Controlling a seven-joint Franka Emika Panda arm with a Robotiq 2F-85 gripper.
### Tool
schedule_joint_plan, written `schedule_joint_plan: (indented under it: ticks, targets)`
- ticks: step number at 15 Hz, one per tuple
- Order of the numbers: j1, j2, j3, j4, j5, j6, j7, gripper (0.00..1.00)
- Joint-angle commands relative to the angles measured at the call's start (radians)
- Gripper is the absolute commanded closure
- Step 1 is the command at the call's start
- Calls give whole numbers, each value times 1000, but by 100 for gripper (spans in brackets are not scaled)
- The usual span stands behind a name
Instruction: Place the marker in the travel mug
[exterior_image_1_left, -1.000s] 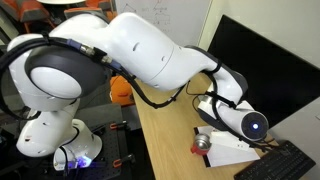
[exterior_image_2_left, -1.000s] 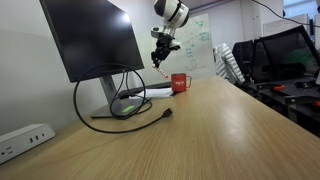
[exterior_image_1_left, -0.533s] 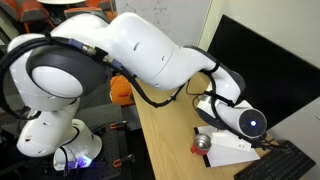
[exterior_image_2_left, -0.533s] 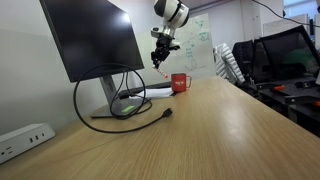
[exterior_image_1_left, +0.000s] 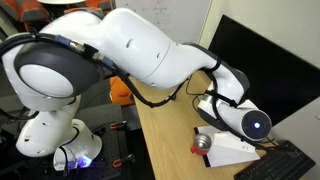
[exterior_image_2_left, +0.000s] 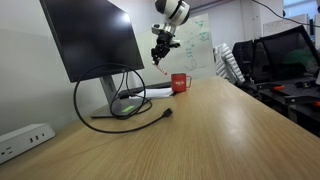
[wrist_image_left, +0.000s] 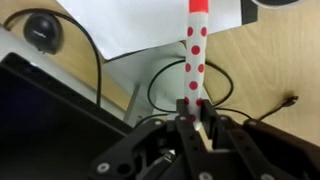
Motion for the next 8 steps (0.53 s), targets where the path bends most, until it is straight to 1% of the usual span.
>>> schedule_joint_plan:
  ticks: [1,5,8]
  targets:
    - [-29,-113,3,-85,48,-37,-78,95]
    - [-26,-214,-45,-191,22,-195,-111,95]
    - [-9,-248,-75,-264,37,-211,-149,95]
